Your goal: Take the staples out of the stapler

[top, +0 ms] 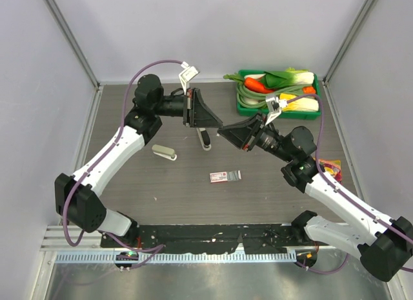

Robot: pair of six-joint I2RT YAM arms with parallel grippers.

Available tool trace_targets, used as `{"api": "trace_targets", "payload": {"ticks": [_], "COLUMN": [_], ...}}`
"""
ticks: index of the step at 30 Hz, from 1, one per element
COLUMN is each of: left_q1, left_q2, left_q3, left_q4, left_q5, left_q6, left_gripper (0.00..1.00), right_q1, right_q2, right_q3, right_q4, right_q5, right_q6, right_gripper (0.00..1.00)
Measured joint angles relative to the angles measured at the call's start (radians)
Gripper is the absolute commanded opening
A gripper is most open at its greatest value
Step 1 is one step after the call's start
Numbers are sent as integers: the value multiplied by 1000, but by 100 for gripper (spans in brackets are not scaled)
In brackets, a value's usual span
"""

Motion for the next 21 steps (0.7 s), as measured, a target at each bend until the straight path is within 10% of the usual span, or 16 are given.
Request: {"api": "trace_targets", "payload": {"ticks": [6,12,21], "left_q1": [0,0,2], "left_q2": [0,0,153], "left_q3": [0,4,467], "left_q4": [8,-33,-756], "left_q5": [0,-14,-489], "left_q6": [1,64,587], "left_gripper": [11,41,40], "right_q1": [-3,-4,-4], "right_q2": [4,-2,-13], "right_q3": [0,0,43], "right_q4": [1,-20,-416], "right_q5": [-3,-2,168], "right_q6": [13,8,-147], "right_gripper": [11,5,1]}}
